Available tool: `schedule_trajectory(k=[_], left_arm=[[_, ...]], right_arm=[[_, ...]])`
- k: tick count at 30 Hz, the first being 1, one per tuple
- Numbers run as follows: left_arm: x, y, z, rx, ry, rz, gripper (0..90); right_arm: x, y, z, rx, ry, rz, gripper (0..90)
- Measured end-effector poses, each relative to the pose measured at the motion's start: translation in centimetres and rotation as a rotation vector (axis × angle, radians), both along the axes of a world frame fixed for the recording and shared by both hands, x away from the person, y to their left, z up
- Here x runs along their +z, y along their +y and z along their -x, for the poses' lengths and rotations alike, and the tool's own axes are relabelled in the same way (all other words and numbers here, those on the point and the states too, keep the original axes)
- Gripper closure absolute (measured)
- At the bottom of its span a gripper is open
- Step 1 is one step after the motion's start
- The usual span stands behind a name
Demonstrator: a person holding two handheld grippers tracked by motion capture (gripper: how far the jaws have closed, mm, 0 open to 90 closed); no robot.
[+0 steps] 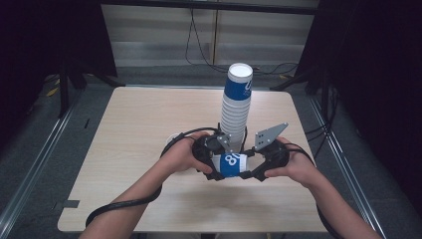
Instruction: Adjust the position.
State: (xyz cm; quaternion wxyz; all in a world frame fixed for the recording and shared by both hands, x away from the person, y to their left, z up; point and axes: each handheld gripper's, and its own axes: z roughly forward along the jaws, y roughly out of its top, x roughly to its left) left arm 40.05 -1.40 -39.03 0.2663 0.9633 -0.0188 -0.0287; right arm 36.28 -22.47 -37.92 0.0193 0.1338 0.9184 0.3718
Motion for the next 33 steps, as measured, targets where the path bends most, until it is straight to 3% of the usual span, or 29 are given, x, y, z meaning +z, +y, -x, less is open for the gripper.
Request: schedule_trajectory(k=[5, 8, 15, 16, 25, 32, 33], left_arm=[[0.3, 0.1, 0.1, 0.000, 0.007, -0.033, 20.2], [0.4, 0.0, 0.1, 0.015, 0.027, -0.056, 20.6], [0.4, -0.1, 0.1, -0.008, 0.019, -0.060, 21.6], [0.3, -0.1, 0.2, 0.018, 0.033, -0.061, 21.7], [0.3, -0.3, 0.3, 0.020, 0.031, -0.110, 21.5], [0.0, -0.9, 0.7, -0.016, 0.030, -0.141, 21.3], [0.0, -0.9, 0.7, -0.024, 0.015, -0.139, 21.1]], right_arm=[[0.0, 0.2, 0.1, -0.004, 0.003, -0.002, 29.8], [-0.2, 0.5, 0.1, -0.001, 0.002, 0.023, 28.9], [-0.2, 0.8, 0.1, -0.001, 0.028, 0.054, 25.0], [-0.2, 0.8, 0.2, -0.004, 0.025, 0.063, 24.8], [0.5, 1.0, 0.1, -0.001, 0.023, 0.113, 21.3], [0.5, 1.8, -0.1, 0.027, 0.034, 0.143, 23.7], [0.3, 1.9, -0.2, 0.031, 0.042, 0.149, 25.2]])
